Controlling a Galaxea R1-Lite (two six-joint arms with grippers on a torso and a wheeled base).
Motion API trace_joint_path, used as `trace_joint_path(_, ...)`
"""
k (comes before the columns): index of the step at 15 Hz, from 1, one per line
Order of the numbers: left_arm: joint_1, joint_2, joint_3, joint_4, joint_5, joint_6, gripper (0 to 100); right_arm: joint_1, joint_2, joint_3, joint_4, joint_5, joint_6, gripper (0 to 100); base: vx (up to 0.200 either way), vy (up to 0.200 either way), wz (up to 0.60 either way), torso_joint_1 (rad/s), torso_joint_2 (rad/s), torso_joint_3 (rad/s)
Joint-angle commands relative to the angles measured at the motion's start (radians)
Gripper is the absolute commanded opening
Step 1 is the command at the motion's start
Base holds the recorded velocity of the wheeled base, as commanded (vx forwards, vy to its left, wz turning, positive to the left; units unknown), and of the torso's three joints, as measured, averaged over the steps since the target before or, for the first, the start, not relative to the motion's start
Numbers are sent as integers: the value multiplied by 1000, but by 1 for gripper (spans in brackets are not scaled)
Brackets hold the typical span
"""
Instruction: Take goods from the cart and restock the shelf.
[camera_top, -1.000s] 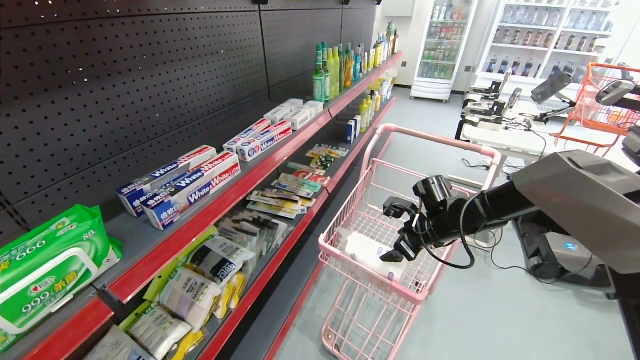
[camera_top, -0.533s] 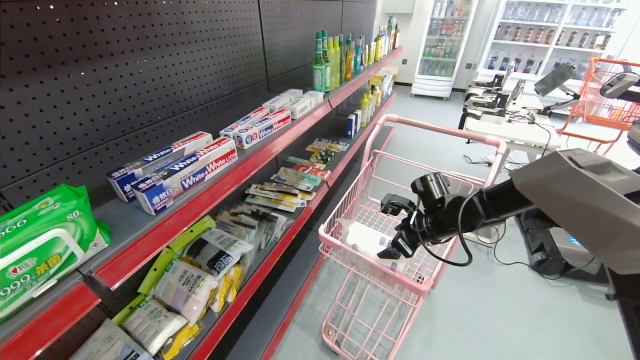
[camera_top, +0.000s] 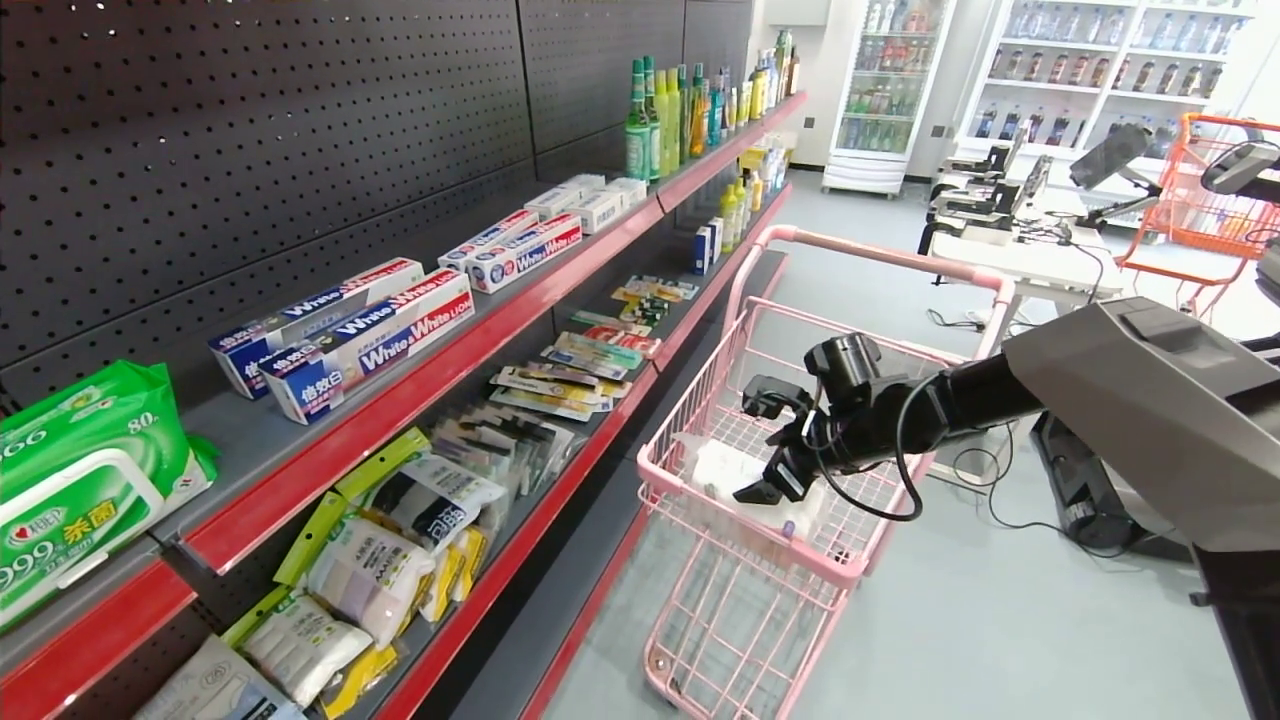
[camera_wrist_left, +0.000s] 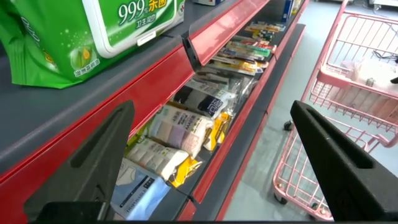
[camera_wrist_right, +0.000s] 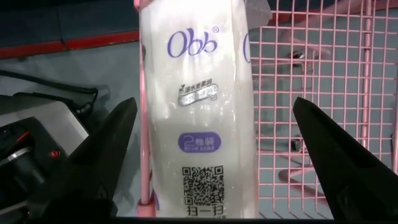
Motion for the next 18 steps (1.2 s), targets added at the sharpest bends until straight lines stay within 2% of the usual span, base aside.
trace_joint_path(1, 0, 1, 0, -1, 1, 0, 100, -2, 48, -41, 3, 1, -1, 100, 0, 0, 0, 0, 0, 0)
trace_joint_path(14, 0, 1, 0, -1, 1, 0, 100, 28, 157, -170, 37, -2, 0, 100, 0, 0, 0, 0, 0, 0)
trace_joint_path(18, 0, 1, 0, 1, 1, 0, 100, 26, 175, -174, 38, -6, 0, 100, 0, 0, 0, 0, 0, 0)
